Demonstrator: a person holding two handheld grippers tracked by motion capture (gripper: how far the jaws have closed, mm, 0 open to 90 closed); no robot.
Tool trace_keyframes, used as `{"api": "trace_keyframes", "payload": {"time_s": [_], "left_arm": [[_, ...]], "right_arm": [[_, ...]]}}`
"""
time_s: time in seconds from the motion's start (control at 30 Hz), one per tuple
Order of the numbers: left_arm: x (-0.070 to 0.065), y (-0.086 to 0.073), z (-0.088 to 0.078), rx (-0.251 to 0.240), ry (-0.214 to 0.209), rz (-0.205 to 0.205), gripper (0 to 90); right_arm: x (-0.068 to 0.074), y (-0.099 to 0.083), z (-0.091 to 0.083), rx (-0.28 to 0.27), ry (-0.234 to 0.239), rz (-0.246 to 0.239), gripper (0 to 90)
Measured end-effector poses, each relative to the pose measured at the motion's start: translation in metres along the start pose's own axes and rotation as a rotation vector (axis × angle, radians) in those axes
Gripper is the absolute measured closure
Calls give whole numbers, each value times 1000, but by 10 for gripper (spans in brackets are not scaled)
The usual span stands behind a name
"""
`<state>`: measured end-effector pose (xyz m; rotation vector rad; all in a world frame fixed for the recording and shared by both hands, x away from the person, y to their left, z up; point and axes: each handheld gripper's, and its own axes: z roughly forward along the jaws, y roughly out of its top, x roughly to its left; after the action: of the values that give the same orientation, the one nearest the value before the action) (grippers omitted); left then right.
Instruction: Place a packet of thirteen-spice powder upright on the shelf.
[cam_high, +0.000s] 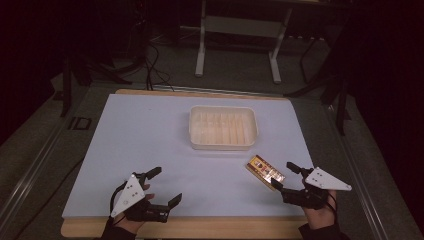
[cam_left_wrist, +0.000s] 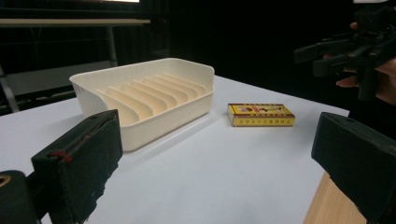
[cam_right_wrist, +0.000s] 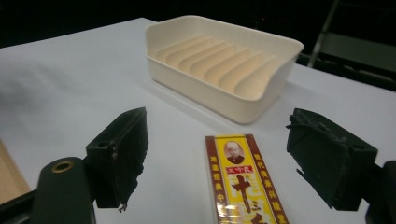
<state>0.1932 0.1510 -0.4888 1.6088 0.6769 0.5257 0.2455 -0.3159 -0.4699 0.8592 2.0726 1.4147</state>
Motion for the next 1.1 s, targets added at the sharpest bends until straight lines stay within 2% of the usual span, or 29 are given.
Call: {"api": "trace_keyframes", "payload": {"time_s": [0.07, 0.13, 0.2, 0.27, 0.3, 0.37, 0.53, 0.63, 0.77, 0.83, 0.93, 1.03, 1.1], "left_arm": [[0, 0, 0, -5, 3, -1, 29], [-1, 1, 0, -5, 6, 11, 29], [-3, 1, 0, -8, 6, 19, 29], [-3, 1, 1, -9, 7, 22, 29], [-3, 1, 1, -10, 7, 20, 29], [-3, 2, 1, -13, 6, 15, 29], [-3, 1, 2, -8, 5, 16, 29], [-3, 1, 4, -7, 2, 10, 29], [-2, -1, 7, 4, -1, 2, 29], [-3, -1, 8, 7, -5, 0, 29], [-4, -1, 9, 8, -9, 4, 29], [-4, -2, 9, 5, -9, 1, 29], [-4, -2, 9, 4, -11, -3, 29]], "right_arm": [[2, 2, -1, -19, 8, -31, 186], [4, 3, -2, -35, 21, -40, 177], [7, 6, -4, -58, 25, -75, 168], [12, 10, -6, -59, 53, -88, 143], [13, 12, -6, -51, 46, -90, 142], [17, 16, -8, -48, 53, -86, 131], [16, 24, -8, -57, 74, -35, 115], [13, 29, -7, -68, 63, -20, 112], [7, 34, -4, -71, 35, -27, 112], [4, 36, 0, -52, 32, -26, 112], [1, 37, 6, -37, 0, -78, 114], [-2, 38, 11, -35, -9, -92, 130], [-5, 39, 15, -22, 3, -86, 132]]}}
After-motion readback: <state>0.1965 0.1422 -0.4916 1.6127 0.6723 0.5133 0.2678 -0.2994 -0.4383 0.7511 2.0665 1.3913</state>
